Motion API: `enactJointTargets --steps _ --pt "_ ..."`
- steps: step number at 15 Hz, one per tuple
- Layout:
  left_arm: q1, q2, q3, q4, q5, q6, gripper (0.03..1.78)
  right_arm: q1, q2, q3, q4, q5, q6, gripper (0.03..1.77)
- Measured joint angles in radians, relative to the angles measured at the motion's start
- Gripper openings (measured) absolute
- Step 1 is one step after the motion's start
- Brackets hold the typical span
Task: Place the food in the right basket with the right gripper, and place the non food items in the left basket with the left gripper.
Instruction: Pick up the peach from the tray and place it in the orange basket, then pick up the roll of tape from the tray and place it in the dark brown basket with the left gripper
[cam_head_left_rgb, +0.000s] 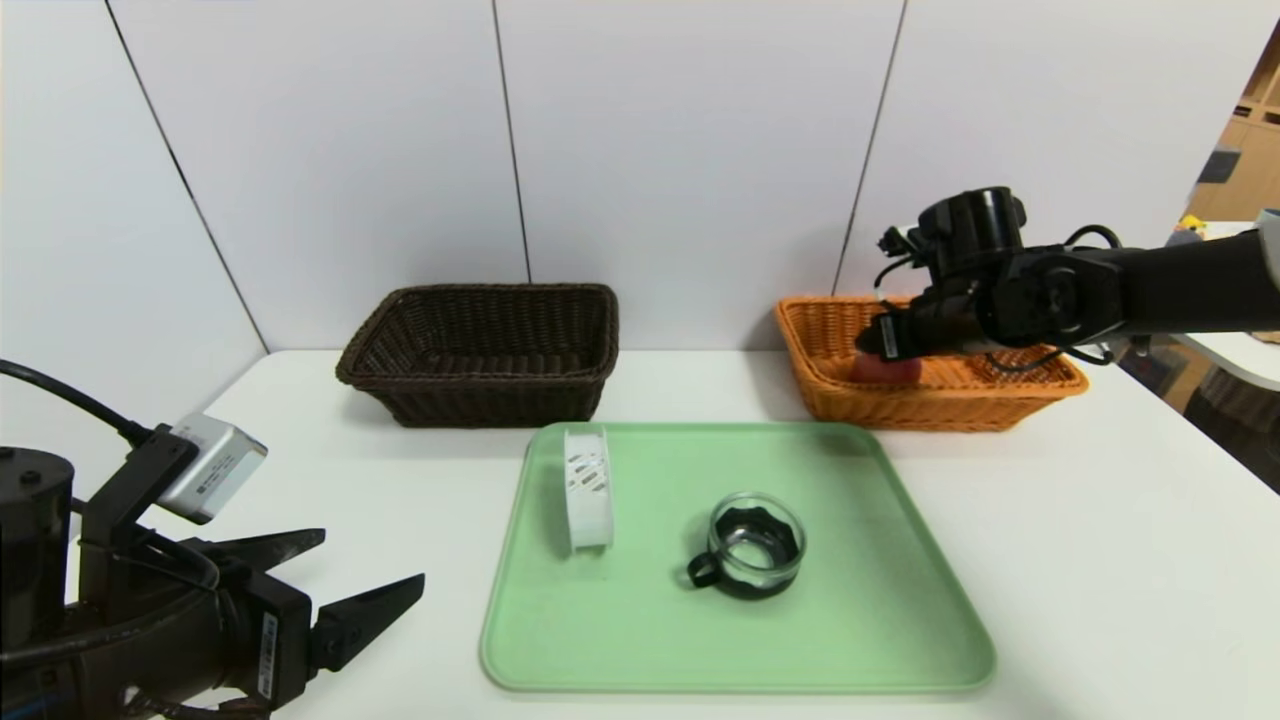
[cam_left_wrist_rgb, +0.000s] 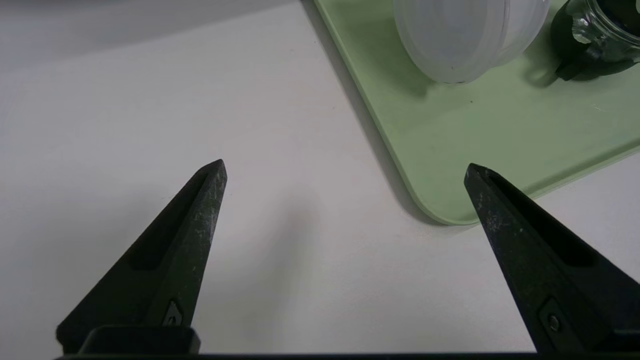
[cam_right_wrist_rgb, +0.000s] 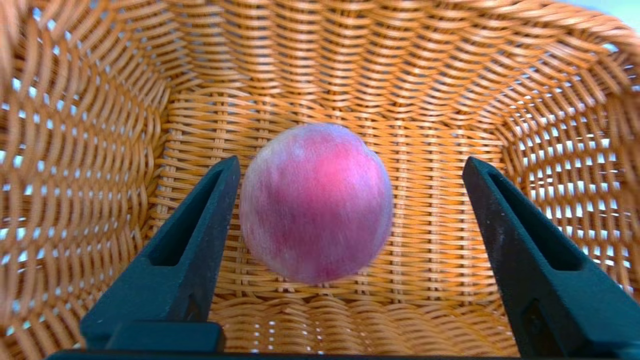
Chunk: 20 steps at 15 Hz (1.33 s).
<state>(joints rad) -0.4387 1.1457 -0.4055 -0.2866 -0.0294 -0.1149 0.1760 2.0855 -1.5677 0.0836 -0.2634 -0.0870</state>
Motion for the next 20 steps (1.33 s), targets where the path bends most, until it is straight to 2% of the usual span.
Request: enactJointTargets --steps 6,8,10,13,20 --pt "0.0 0.0 -0.001 -0.003 0.001 0.001 1.69 0.003 -0.121 0.04 -0.009 0.013 -0.01 1.63" --pt "0.0 0.0 -0.002 -0.003 0.001 0.0 1.69 0.008 -0.19 0.085 -0.035 0.035 -0.013 1.65" --pt "0.0 -0.002 -0.002 -0.003 0.001 0.001 1.69 0.012 -0.273 0.161 -0.091 0.065 -0.026 1.66" --pt "0.0 -0.002 0.0 -0.003 0.002 0.001 1.69 0.018 -0.41 0.286 -0.148 0.081 -0.045 1.68" --pt "0.0 -0.006 -0.003 -0.004 0.002 0.003 1.69 0.049 -0.735 0.63 -0.164 0.099 -0.041 1.69"
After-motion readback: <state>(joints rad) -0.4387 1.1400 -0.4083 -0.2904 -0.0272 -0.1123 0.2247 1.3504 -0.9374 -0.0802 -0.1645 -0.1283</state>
